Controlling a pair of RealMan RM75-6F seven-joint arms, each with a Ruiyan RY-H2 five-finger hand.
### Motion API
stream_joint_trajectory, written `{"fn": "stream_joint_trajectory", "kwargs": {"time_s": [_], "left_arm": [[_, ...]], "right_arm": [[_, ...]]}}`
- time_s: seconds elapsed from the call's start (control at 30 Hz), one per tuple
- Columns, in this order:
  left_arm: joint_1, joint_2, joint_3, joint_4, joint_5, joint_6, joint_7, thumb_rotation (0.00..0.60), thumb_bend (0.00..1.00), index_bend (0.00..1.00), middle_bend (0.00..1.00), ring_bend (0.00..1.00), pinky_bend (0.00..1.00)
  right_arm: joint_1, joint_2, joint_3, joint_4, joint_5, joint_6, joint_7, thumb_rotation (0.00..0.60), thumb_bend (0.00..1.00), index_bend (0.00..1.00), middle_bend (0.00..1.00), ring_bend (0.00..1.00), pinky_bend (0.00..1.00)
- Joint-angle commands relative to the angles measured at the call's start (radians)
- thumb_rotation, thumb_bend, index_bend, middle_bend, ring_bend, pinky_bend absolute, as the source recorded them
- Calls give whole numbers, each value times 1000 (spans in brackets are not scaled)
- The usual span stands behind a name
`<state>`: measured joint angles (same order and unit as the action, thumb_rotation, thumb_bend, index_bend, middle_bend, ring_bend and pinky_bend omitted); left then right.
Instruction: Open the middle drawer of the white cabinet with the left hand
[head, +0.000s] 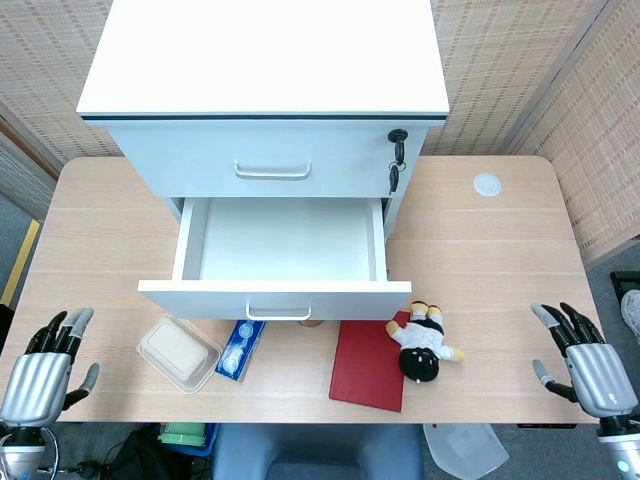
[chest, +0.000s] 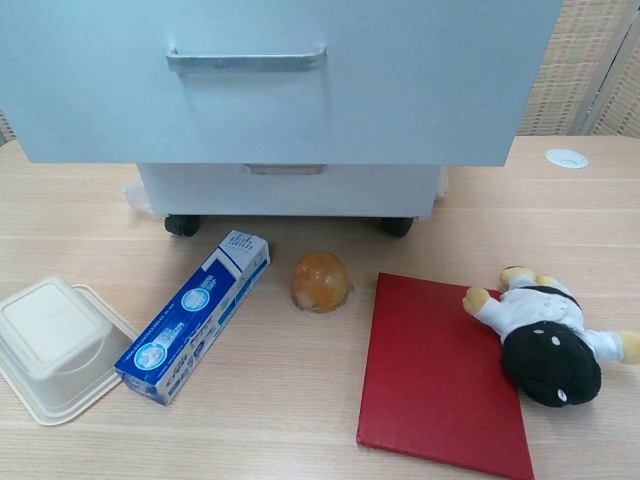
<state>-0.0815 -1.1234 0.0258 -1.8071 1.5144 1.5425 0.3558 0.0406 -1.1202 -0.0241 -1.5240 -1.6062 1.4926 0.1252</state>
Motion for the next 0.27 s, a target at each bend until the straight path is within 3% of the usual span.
{"fn": "stream_joint_trajectory", "kwargs": {"time_s": [0.03, 0.27], "left_arm": [[5, -7, -7, -4, -4, 6, 13, 600, 353, 0, 1, 59, 163], [17, -26, -23, -12, -20, 21, 39, 600, 352, 0, 1, 59, 163]], "right_arm": [[-2, -2, 1, 3, 0, 5, 2, 600, 327, 94, 115, 40, 101], [-3, -4, 3, 12, -4, 11, 11, 600, 327, 94, 115, 40, 101]]}}
